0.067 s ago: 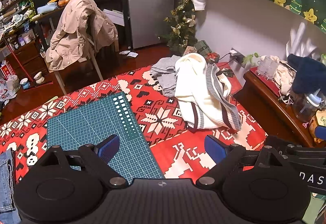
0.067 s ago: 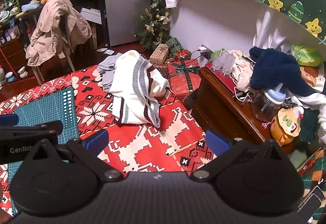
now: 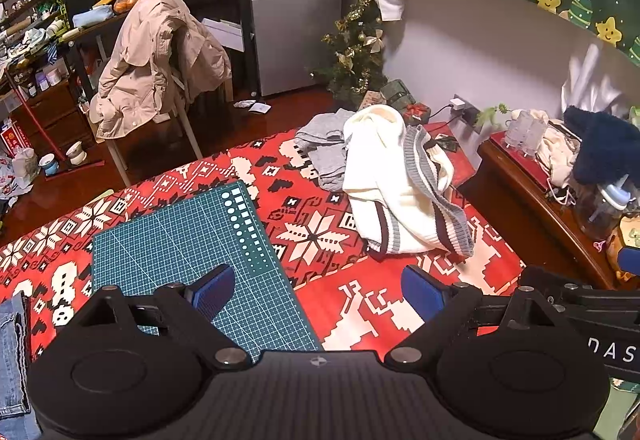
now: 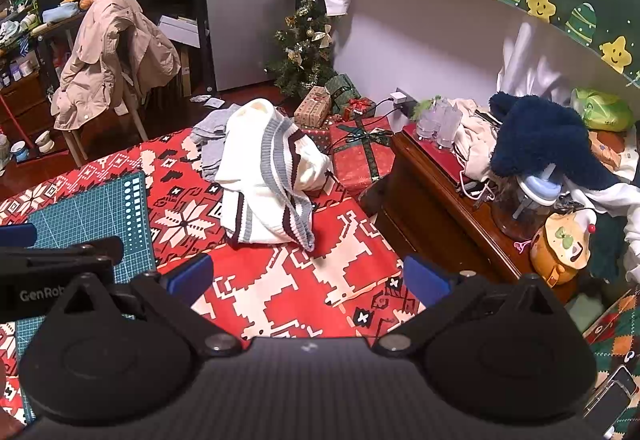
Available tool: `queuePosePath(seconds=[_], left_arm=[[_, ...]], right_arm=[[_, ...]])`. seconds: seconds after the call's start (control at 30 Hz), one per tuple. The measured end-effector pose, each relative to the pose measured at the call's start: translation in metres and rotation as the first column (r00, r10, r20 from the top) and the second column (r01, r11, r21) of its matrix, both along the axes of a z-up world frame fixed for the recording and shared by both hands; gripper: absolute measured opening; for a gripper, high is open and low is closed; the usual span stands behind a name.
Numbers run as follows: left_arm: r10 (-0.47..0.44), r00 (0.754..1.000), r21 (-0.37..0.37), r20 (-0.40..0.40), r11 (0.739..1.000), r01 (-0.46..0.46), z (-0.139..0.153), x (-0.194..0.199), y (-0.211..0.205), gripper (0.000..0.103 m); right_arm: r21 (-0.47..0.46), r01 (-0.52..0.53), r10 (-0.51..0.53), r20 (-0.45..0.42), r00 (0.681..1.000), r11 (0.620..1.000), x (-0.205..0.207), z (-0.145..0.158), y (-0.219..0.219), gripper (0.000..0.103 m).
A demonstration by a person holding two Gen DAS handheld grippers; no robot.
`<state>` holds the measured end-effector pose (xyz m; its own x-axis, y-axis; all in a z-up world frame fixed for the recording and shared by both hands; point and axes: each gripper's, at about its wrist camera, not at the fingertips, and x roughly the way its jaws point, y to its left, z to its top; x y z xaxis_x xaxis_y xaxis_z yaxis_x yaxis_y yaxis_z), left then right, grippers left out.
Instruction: Fold clothes
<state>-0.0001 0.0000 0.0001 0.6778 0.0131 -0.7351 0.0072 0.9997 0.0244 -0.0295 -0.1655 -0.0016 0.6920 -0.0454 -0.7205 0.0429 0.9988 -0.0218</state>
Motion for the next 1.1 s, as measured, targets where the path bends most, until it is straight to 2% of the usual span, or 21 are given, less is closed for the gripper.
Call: queuePosePath(seconds=[1.1], left_arm=[[-0.003, 1.000, -0.013, 0.000, 1.000, 0.003, -0.0047, -0.0006, 0.0039, 0.091]], right_arm=[[0.000, -0.010, 0.010, -0.007, 1.000, 1.000, 0.0010, -0.0039, 0.0015, 0.102]])
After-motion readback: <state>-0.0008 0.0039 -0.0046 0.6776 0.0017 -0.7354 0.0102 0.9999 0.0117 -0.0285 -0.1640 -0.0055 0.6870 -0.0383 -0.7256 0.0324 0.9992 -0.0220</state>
